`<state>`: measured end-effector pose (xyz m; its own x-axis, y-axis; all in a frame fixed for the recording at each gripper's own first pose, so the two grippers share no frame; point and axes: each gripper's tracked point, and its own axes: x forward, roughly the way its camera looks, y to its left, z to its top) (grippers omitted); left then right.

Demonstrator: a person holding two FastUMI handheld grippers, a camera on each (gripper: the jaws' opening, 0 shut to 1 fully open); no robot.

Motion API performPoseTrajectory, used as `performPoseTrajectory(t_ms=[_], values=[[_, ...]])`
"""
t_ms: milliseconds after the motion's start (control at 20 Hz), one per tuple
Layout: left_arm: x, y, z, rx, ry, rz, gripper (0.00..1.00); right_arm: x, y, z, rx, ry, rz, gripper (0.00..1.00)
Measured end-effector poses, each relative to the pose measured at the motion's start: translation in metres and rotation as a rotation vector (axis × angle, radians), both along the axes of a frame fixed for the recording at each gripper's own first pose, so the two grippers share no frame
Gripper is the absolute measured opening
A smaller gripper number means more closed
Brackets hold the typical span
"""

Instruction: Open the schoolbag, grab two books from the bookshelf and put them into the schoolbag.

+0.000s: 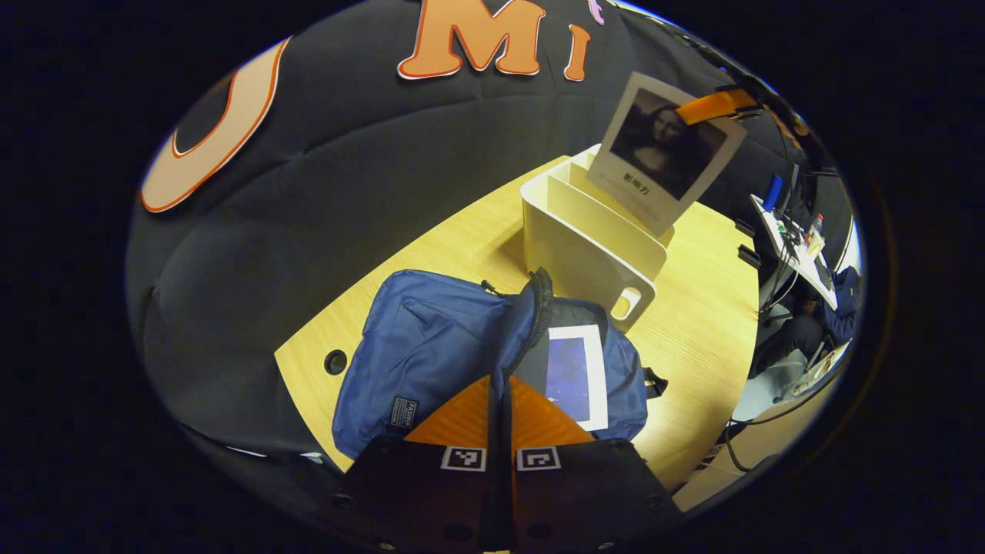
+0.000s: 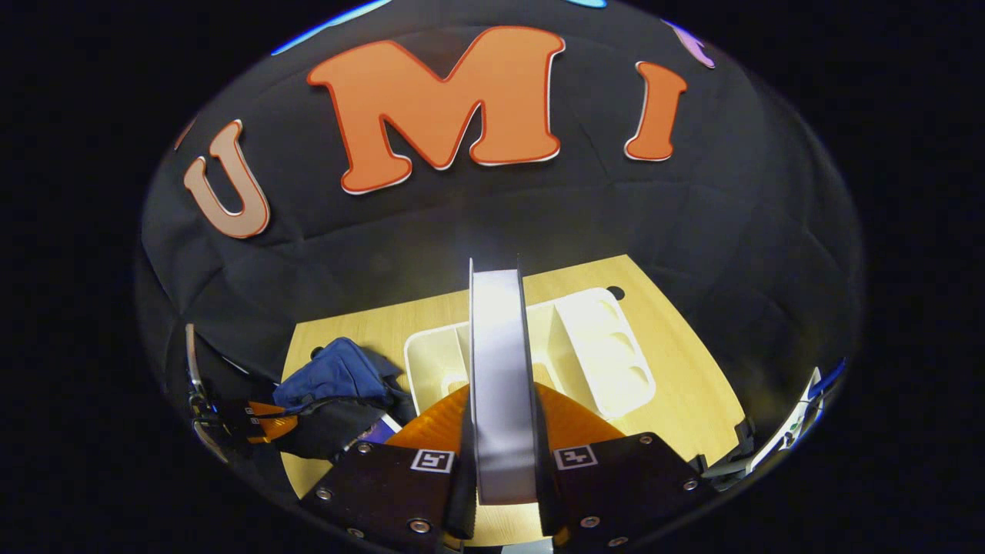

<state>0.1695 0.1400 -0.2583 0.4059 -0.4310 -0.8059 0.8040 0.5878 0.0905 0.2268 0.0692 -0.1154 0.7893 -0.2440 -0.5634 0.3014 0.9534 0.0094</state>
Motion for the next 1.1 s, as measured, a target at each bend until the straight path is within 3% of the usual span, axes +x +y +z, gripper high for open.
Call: performPoseTrajectory(t_ms=[150, 400, 450, 500, 550, 700, 800, 1100], values=[[0.002, 0.002, -0.001, 0.005, -0.007, 0.010, 0.01, -0.022, 0.002, 0.011, 0.017, -0.056, -0.060, 0.32], [-0.002, -0.002, 0.000, 0.011, -0.020, -0.052, 0.00, -0.054, 0.022, 0.004, 0.120, -0.118, -0.090, 0.32], [-0.003, -0.002, 0.000, 0.013, -0.021, -0.061, 0.00, -0.063, 0.026, -0.008, 0.132, -0.100, -0.101, 0.30], [-0.003, -0.001, -0.001, 0.012, -0.022, -0.066, 0.00, -0.068, 0.034, -0.025, 0.160, -0.070, -0.106, 0.18], [-0.003, -0.002, -0.001, 0.010, -0.022, -0.071, 0.00, -0.075, 0.046, -0.040, 0.189, -0.039, -0.096, 0.29], [-0.004, -0.002, -0.002, 0.010, -0.020, -0.091, 0.00, -0.085, 0.083, -0.071, 0.292, 0.011, -0.049, 0.28], [-0.003, -0.002, -0.002, 0.009, -0.020, -0.097, 0.00, -0.092, 0.091, -0.084, 0.323, 0.017, -0.069, 0.28], [-0.007, -0.004, 0.000, -0.002, -0.013, -0.115, 0.00, -0.088, 0.114, -0.095, 0.504, -0.055, -0.080, 0.28]])
